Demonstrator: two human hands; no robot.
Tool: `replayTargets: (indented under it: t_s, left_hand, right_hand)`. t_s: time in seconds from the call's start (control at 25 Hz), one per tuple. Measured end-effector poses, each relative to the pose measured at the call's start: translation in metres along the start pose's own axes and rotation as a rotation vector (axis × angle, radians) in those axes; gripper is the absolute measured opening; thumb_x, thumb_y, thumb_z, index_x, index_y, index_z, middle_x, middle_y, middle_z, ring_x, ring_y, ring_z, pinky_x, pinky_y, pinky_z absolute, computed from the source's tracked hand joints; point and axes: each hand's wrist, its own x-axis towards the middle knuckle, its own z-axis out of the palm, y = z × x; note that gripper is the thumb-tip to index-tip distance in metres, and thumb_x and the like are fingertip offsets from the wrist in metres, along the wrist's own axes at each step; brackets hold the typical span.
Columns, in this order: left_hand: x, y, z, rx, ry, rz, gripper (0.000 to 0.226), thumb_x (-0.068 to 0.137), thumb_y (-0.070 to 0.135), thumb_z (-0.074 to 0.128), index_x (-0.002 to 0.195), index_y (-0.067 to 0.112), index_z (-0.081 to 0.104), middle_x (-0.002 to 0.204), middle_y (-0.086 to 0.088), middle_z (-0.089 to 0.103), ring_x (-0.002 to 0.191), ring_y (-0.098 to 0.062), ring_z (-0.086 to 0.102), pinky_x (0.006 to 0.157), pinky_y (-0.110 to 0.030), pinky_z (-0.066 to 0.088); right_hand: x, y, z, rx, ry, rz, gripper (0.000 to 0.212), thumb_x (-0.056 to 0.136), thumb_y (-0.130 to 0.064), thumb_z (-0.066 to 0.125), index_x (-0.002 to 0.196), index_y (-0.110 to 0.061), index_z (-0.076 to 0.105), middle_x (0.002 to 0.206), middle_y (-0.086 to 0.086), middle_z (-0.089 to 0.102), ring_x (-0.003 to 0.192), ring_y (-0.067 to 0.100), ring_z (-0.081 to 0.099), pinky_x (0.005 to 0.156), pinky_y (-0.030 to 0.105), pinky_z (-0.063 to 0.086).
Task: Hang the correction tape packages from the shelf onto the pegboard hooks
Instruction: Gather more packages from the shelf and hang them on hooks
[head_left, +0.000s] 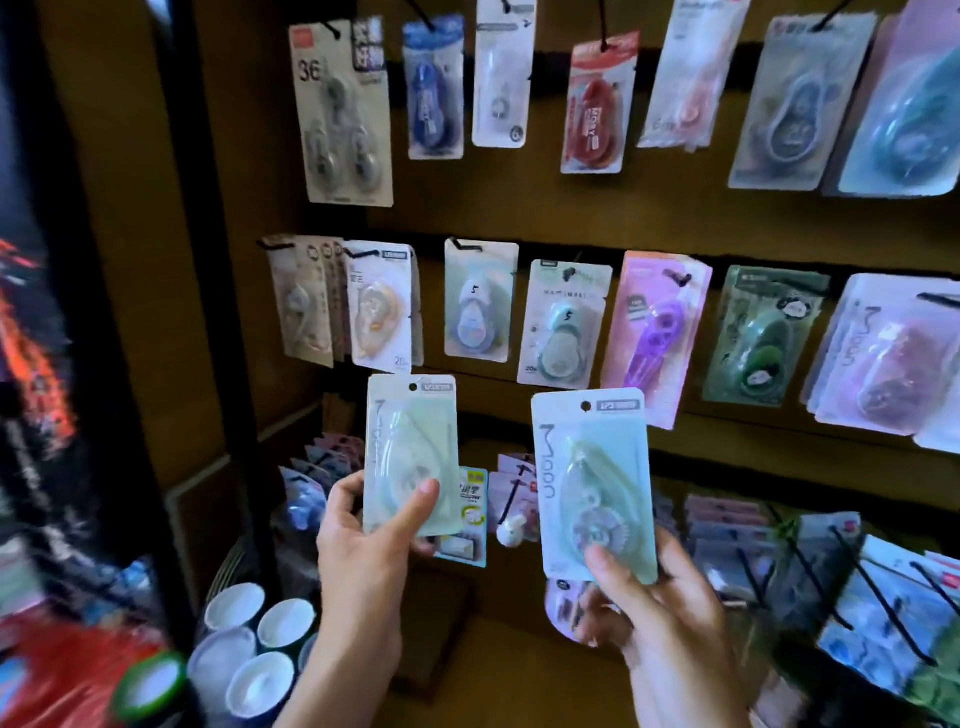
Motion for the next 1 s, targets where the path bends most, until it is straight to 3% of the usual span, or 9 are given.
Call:
replayTargets:
  t_s: [0.08,0.2,0.36,0.52,0.68,0.76,0.84,1.0]
  left_hand:
    - [0.008,0.003,-0.013,-0.012,0.002,0.000,0.026,0.078,0.007,0.077,0.097,0.015,0.062,0.096,-0.009,0.074,0.068,-0.016,0.068,0.053,-0.022,0.052]
    - [0.012,0.006,-0.024,-0.010,-0.020,0.020,0.020,0.080,0.010,0.076,0.097,0.015,0.065,0.094,-0.010,0.074,0.075,-0.022,0.066,0.044,-0.011,0.043]
    - [0.013,0.005,-0.022,-0.052,-0.083,0.029,0.023,0.079,0.010,0.075,0.101,0.012,0.068,0.094,-0.008,0.077,0.074,-0.020,0.069,0.051,-0.014,0.050]
    - [0.006,-0.003,-0.001,-0.122,-0.144,0.000,0.033,0.069,0.015,0.074,0.102,0.010,0.070,0.093,-0.006,0.077,0.070,-0.013,0.071,0.052,-0.014,0.053]
    - [-0.023,-0.026,0.051,-0.159,-0.295,-0.082,0.027,0.059,0.026,0.079,0.085,0.018,0.076,0.084,-0.003,0.077,0.059,-0.009,0.067,0.050,-0.013,0.053]
    - [-0.042,-0.033,0.078,-0.167,-0.372,-0.096,0.042,0.045,0.042,0.086,0.082,0.023,0.077,0.082,-0.001,0.078,0.058,-0.009,0.067,0.052,-0.015,0.054]
    - [-0.058,-0.038,0.103,-0.155,-0.432,-0.121,0.062,0.034,0.051,0.090,0.087,0.023,0.075,0.084,0.000,0.078,0.060,-0.011,0.070,0.053,-0.016,0.056]
    - [-0.093,-0.054,0.147,-0.189,-0.528,-0.221,0.050,0.050,0.032,0.080,0.096,0.016,0.069,0.096,-0.011,0.077,0.060,-0.011,0.070,0.049,-0.015,0.054]
  right_hand:
    - [0.004,0.008,0.009,0.025,-0.009,0.027,0.058,0.046,-0.019,0.089,0.100,-0.006,0.071,0.072,0.017,0.065,0.048,0.020,0.057,0.038,0.026,0.049]
    - [0.010,0.016,0.018,0.125,-0.019,0.073,0.059,0.051,-0.016,0.084,0.106,-0.002,0.067,0.069,0.014,0.067,0.047,0.018,0.060,0.039,0.026,0.051]
    - [0.013,0.016,0.027,0.222,0.004,0.073,0.077,0.023,-0.037,0.100,0.092,-0.013,0.077,0.076,0.013,0.070,0.050,0.019,0.063,0.041,0.026,0.052]
    - [0.013,0.001,0.017,0.252,0.056,0.116,0.051,0.062,-0.021,0.083,0.109,-0.004,0.070,0.086,0.018,0.068,0.053,0.020,0.060,0.041,0.026,0.051]
    - [0.012,-0.029,-0.022,0.339,0.173,-0.047,0.057,0.044,-0.028,0.096,0.095,-0.013,0.078,0.086,0.014,0.071,0.055,0.017,0.061,0.043,0.026,0.051]
    - [0.011,-0.046,-0.050,0.360,0.242,-0.088,0.042,0.051,-0.022,0.091,0.090,-0.015,0.079,0.081,0.012,0.069,0.054,0.016,0.059,0.044,0.026,0.050]
    - [0.005,-0.061,-0.075,0.363,0.281,-0.141,0.043,0.049,-0.022,0.092,0.089,-0.016,0.078,0.078,0.010,0.068,0.052,0.016,0.058,0.043,0.027,0.050]
    - [-0.013,-0.090,-0.121,0.320,0.389,-0.209,0.024,0.068,-0.016,0.073,0.091,-0.016,0.074,0.076,0.007,0.069,0.050,0.015,0.056,0.042,0.025,0.047]
